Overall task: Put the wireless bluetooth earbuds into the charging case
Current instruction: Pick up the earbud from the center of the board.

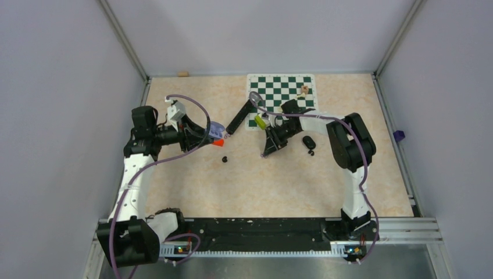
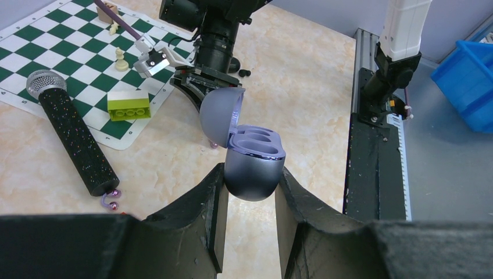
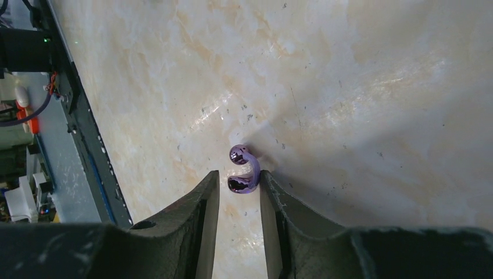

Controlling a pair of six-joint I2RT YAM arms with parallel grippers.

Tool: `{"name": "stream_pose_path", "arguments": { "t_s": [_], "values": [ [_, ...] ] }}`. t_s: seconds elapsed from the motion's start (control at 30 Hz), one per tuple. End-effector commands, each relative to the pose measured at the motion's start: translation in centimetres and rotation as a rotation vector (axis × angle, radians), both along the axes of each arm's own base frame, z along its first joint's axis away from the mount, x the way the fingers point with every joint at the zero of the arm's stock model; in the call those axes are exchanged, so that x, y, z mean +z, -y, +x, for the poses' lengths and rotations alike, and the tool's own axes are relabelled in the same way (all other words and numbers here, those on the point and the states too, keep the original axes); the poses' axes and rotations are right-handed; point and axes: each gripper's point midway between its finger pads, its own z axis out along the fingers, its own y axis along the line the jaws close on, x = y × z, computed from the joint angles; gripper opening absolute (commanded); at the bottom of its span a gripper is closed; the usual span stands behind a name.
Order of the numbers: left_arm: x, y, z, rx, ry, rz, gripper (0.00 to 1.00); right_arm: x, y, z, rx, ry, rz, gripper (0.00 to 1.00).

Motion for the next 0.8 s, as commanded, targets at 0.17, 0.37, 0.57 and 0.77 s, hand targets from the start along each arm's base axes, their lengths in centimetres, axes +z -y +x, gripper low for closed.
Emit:
{"name": "stream_pose_path", "arguments": {
  "t_s": [0.17, 0.37, 0.57, 0.77],
  "values": [
    [0.98, 0.06, -0.44, -0.029, 0.059, -0.014, 0.02, -0.39, -0.36, 0.58, -0.025, -0.023, 0.042, 0.32],
    [1.0, 0.07, -0.45, -0.03, 0.059, -0.014, 0.02, -0.52, -0.25, 0.8, -0.036, -0.031, 0.045, 0.26],
    [0.99, 0.08, -0.47, -0.033, 0.059, -0.016, 0.02, -0.71, -0.18, 0.92, -0.04, -0.031, 0.039, 0.15],
    [0.88, 0.1, -0.44, -0.034, 0.055, -0.016, 0.02, 0.02, -0.53, 0.49, -0.027, -0.063, 0.084, 0.15]
  ]
}}
